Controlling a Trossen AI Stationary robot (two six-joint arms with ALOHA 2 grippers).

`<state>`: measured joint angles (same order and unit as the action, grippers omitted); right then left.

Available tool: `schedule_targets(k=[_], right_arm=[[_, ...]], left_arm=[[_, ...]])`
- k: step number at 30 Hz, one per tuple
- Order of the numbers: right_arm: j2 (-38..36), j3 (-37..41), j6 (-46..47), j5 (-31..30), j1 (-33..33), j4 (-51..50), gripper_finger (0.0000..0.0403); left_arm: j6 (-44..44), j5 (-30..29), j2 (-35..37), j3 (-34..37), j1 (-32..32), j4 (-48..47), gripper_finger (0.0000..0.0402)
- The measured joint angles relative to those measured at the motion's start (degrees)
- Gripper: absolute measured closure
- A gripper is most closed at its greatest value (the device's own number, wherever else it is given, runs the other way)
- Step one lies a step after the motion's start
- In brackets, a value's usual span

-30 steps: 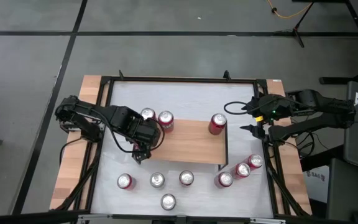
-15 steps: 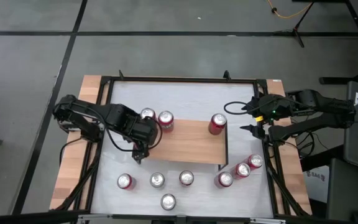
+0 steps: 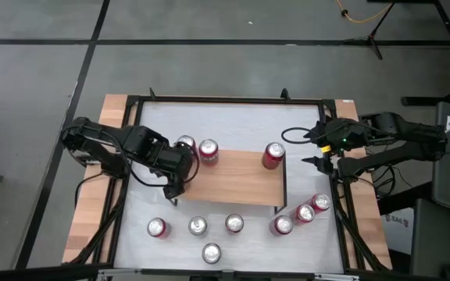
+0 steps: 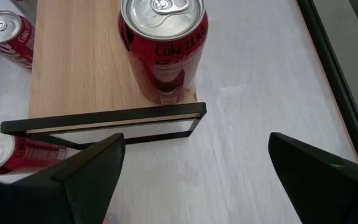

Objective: Place canned beverage on shelf
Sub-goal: Put the red white soda can on the shelf

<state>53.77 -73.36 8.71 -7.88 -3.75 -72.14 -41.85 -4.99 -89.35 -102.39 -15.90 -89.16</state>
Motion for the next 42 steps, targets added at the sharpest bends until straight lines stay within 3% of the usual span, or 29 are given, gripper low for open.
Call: schedule_targets(k=[28,34,42], right_arm=[[0.0,0.0,0.0,0.0,0.0,0.0,0.0015],[0.0,0.0,0.0,0.0,0.0,0.0,0.0015],[0.0,0.0,0.0,0.0,0.0,0.0,0.0015]], left_arm=[[-6.2,-2.9,9.4,0.0,-1.0,2.3,0.0074],[-6.1,-9.8,11.4,0.0,-3.5,0.8,0.0074],[-3.8,-25.2,16.9,0.0,-5.0,-0.9,0.0074]])
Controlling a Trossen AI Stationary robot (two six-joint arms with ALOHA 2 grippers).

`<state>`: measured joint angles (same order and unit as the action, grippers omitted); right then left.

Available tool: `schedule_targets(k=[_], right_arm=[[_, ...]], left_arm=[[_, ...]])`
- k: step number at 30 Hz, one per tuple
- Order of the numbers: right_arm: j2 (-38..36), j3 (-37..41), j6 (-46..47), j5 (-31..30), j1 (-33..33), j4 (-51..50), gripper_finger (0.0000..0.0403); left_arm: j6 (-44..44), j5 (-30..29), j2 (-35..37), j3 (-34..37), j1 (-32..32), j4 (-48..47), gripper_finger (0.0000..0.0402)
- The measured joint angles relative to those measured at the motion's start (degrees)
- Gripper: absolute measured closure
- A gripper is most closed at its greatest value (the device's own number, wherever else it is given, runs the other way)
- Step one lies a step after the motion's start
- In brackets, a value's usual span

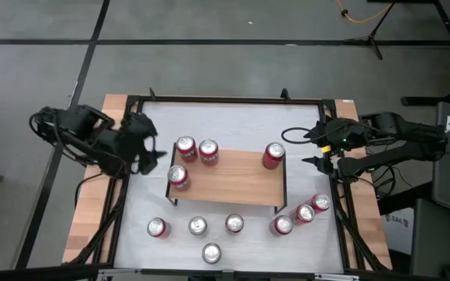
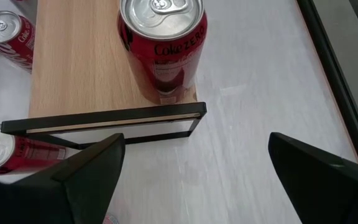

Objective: Place canned beverage on shelf
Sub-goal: Put the red white soda can on the shelf

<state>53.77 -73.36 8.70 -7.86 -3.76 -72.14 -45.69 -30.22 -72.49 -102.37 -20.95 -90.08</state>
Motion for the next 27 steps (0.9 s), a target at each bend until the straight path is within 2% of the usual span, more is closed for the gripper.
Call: schedule_targets(k=[4,9,14,17,20,27], right_arm=[[0.0,0.0,0.0,0.0,0.0,0.1,0.0015],[0.0,0.0,0.0,2.5,0.0,1.3,0.0015],[0.0,0.0,0.1,7.7,-0.3,5.3,0.0015],[0.0,0.0,1.7,8.3,-3.2,7.1,0.0015],[0.0,0.0,4.6,5.8,-8.0,7.8,0.0015],[0.1,0.0,15.3,-4.2,-21.0,7.8,0.0015]], left_arm=[[3.2,-7.1,3.1,0.0,0.1,0.0,0.0074],[3.9,-9.8,6.0,1.2,0.6,0.1,0.0074],[2.6,-12.3,10.4,9.9,1.3,1.8,0.0074],[2.8,-12.8,14.0,17.2,1.9,5.7,0.0074],[2.6,-12.2,18.2,24.1,2.5,9.3,0.0074],[2.4,-11.9,27.4,36.2,2.7,18.3,0.0074]])
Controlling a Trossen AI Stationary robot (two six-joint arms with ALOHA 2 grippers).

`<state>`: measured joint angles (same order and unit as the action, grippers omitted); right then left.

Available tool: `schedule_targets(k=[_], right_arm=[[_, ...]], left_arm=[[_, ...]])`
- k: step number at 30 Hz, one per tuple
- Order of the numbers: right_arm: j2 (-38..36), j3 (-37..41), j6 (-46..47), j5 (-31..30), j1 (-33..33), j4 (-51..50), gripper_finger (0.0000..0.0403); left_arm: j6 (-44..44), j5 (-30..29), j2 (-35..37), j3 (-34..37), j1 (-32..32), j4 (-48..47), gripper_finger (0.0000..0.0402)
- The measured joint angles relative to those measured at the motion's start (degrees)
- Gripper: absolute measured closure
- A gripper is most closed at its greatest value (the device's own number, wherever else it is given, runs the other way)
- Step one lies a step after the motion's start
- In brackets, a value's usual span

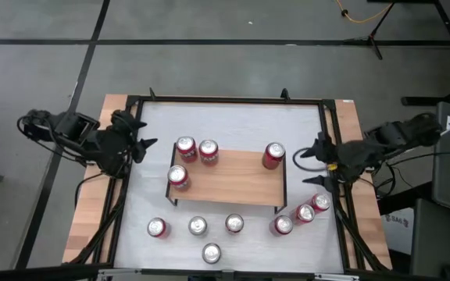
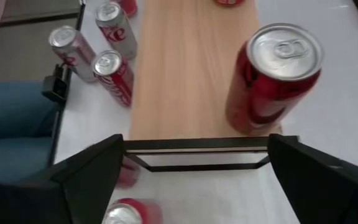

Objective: Place canned beverage on shelf
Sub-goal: Put the red white soda can on the shelf

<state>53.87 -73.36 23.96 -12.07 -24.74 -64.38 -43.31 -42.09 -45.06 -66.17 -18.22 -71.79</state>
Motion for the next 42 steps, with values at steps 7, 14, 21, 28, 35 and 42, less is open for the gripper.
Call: schedule_targets(k=[7,14,21,28,35,42], right_arm=[[2.0,0.0,11.0,-8.3,-10.5,0.1,0.0015],[8.1,0.0,13.4,-10.9,-17.1,5.7,0.0015],[13.8,0.0,6.1,-10.9,-19.3,16.4,0.0015],[17.2,0.0,-9.7,-10.9,-19.1,29.0,0.0015],[19.6,0.0,-21.9,-10.9,-19.1,39.5,0.0015],[21.1,0.0,-26.2,-9.4,-19.1,40.8,0.0015]], left_arm=[[0.0,0.0,5.1,7.2,0.0,5.3,0.0074],[0.0,0.6,5.8,12.1,0.0,8.5,0.0074],[0.0,3.0,5.8,13.8,0.0,10.5,0.0074],[0.3,3.0,5.8,13.8,0.0,11.6,0.0074],[0.3,3.0,5.8,13.8,0.0,11.6,0.0074],[0.3,3.0,5.8,13.8,0.0,11.6,0.0074]])
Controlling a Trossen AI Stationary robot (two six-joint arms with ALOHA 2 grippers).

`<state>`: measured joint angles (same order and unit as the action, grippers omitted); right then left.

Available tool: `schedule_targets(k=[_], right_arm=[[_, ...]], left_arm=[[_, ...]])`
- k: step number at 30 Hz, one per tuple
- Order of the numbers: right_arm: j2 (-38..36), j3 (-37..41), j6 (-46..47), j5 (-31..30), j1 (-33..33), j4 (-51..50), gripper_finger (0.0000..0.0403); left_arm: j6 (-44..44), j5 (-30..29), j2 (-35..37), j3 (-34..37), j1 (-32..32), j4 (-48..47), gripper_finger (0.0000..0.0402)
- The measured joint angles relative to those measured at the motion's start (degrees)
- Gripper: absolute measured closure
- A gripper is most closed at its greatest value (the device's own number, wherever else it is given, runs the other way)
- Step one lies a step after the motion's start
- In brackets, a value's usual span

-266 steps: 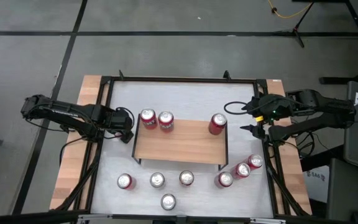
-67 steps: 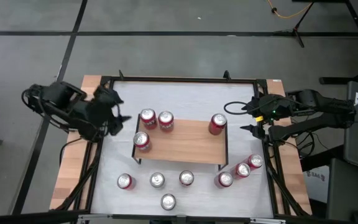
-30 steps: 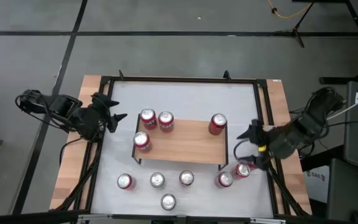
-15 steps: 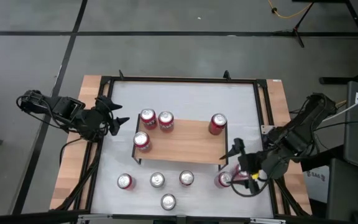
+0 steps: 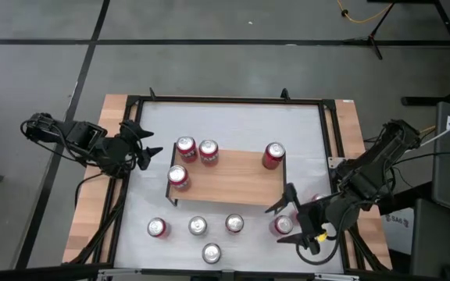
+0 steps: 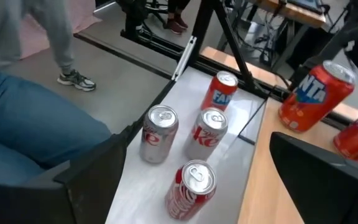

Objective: Place canned beverage on shelf
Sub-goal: Put the red white soda can on the shelf

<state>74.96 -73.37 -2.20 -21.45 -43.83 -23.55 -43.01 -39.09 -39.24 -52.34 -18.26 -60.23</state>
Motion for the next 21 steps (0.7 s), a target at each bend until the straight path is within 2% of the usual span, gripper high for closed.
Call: schedule_targets(k=[4,12,17,21], right_arm=[[0.9,0.0,-2.1,2.4,2.3,1.8,0.0015],[5.8,-0.1,-2.3,16.3,10.5,5.7,0.0015],[9.2,0.0,-4.5,19.6,14.0,5.5,0.0015],[11.8,0.0,-7.9,20.1,15.8,5.3,0.0015]], left_arm=[[0.0,0.0,0.0,0.0,0.0,0.0,0.0074],[-0.1,1.1,0.0,0.0,0.0,0.4,0.0074],[0.1,1.2,0.0,0.0,0.0,0.3,0.0074],[0.1,1.2,0.0,0.0,0.0,0.3,0.0074]])
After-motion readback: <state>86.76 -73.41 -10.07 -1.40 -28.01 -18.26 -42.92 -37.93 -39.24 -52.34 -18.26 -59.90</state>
